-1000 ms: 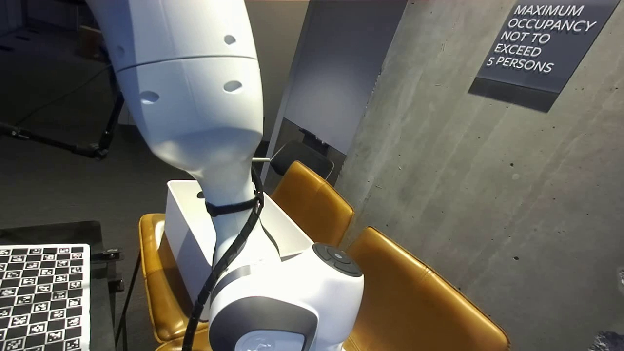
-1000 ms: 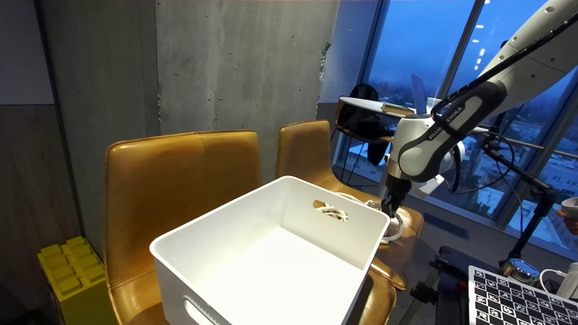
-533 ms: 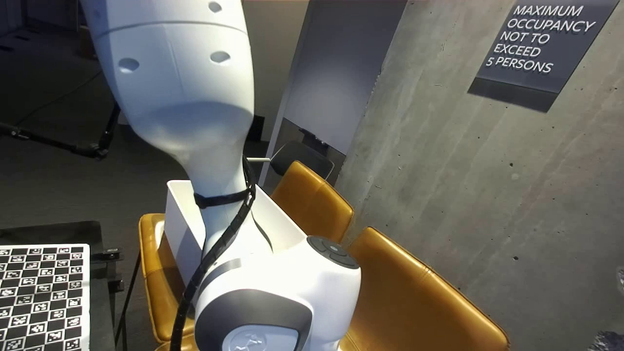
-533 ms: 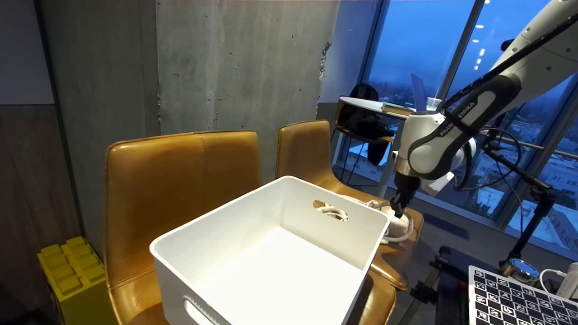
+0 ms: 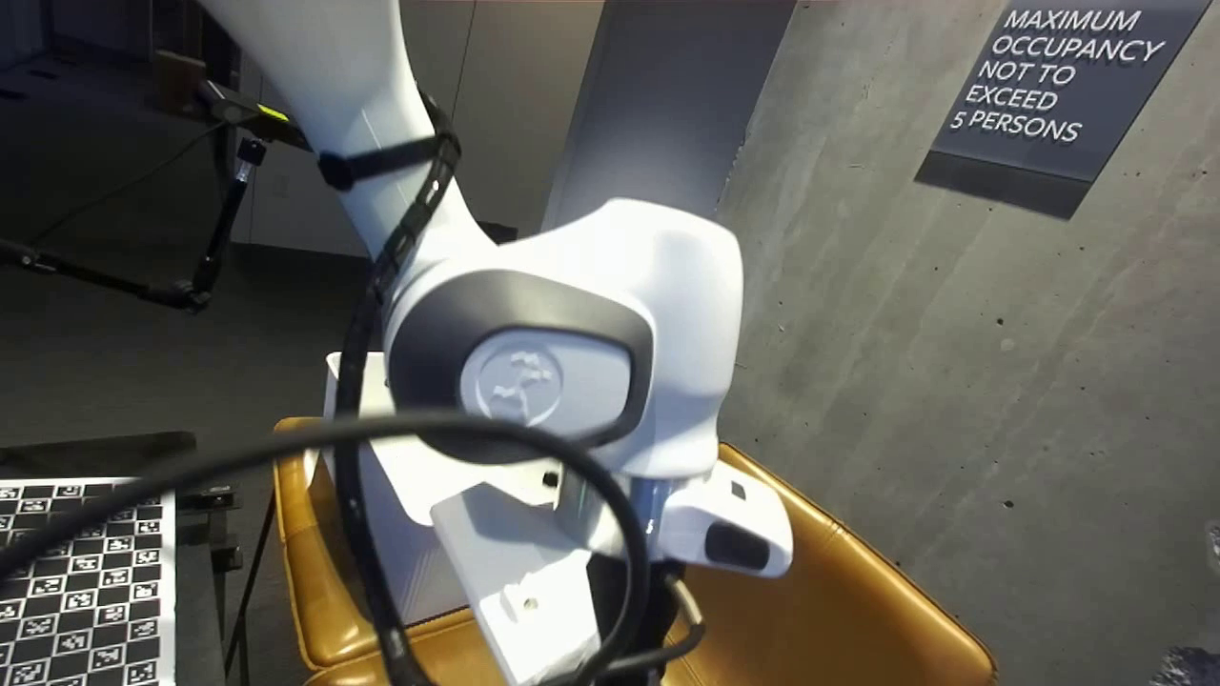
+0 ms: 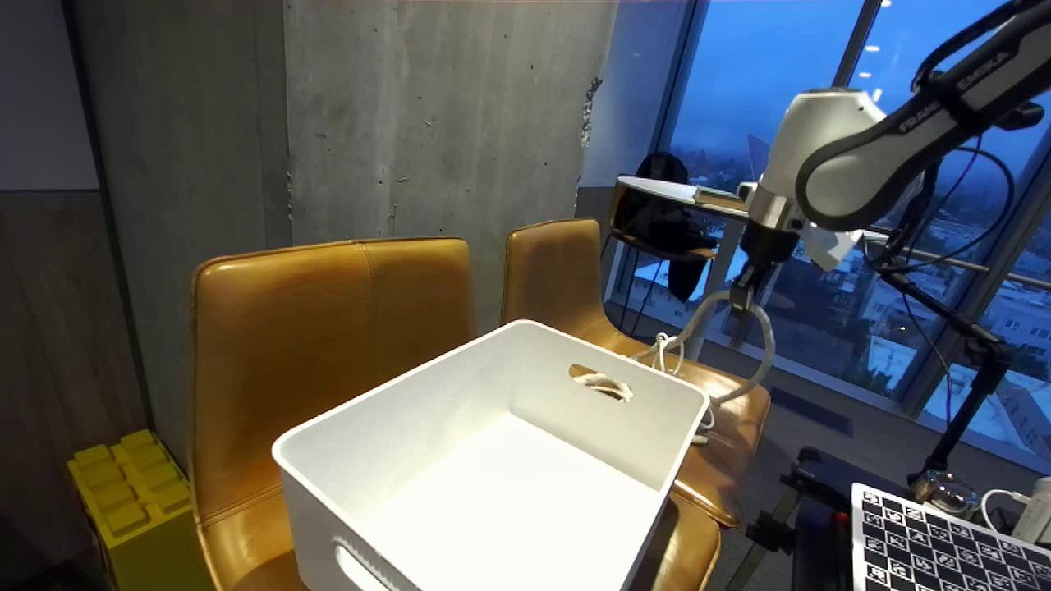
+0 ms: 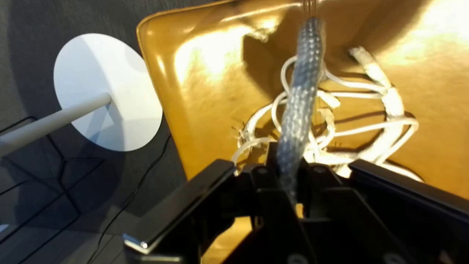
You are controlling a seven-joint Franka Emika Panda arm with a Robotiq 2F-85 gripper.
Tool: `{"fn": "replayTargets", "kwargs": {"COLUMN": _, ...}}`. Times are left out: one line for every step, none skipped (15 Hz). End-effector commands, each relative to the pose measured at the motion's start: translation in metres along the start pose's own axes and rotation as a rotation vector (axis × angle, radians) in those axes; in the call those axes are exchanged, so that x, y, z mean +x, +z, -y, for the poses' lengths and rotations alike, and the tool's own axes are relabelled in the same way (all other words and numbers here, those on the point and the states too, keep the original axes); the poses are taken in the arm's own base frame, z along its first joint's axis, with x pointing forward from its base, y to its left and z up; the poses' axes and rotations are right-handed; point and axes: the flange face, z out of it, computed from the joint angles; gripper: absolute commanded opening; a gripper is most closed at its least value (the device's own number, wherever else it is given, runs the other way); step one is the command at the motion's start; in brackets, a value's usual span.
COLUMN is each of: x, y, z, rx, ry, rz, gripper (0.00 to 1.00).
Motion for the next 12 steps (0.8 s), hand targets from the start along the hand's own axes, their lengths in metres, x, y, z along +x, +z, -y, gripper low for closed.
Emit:
{"fn": "replayTargets", "kwargs": {"x": 0.011, "y": -0.094, "z": -0.010, "rx": -0.019, "ry": 0.009, "rz": -0.086, "gripper": 0.02}}
{"fn": "replayTargets", "kwargs": {"x": 0.017, "y": -0.121, "z": -0.011, "rx": -0.020, "ry": 0.015, "rz": -0.117, "gripper": 0.02}}
{"fn": "replayTargets", "kwargs": {"x": 0.022, "y": -0.148, "z": -0.011, "rx": -0.018, "ry": 0.019, "rz": -0.145, "gripper": 0.02}}
{"fn": "replayTargets", "kwargs": {"x": 0.028, "y": -0.175, "z": -0.009, "rx": -0.016, "ry": 0.020, "rz": -0.172, "gripper": 0.02}}
{"fn": "replayTargets", "kwargs": {"x": 0.033, "y": -0.202, "z": -0.007, "rx": -0.015, "ry": 0.020, "rz": -0.194, "gripper": 0.02}}
{"fn": "replayTargets", "kwargs": {"x": 0.037, "y": -0.229, "z": -0.002, "rx": -0.011, "ry": 0.018, "rz": -0.216, "gripper": 0.02}}
{"fn": "replayTargets", "kwargs": {"x": 0.041, "y": -0.256, "z": 0.003, "rx": -0.006, "ry": 0.016, "rz": -0.235, "gripper": 0.02}}
{"fn": "replayTargets", "kwargs": {"x": 0.045, "y": -0.283, "z": 0.012, "rx": -0.002, "ry": 0.013, "rz": -0.252, "gripper": 0.02}}
{"fn": "replayTargets", "kwargs": {"x": 0.049, "y": -0.309, "z": 0.023, "rx": -0.002, "ry": 0.008, "rz": -0.269, "gripper": 0.02}}
{"fn": "replayTargets", "kwargs": {"x": 0.051, "y": -0.333, "z": 0.037, "rx": -0.006, "ry": -0.002, "rz": -0.288, "gripper": 0.02}}
{"fn": "replayTargets", "kwargs": {"x": 0.053, "y": -0.357, "z": 0.053, "rx": -0.005, "ry": -0.013, "rz": -0.305, "gripper": 0.02}}
{"fn": "replayTargets", "kwargs": {"x": 0.054, "y": -0.379, "z": 0.073, "rx": 0.000, "ry": -0.026, "rz": -0.316, "gripper": 0.02}}
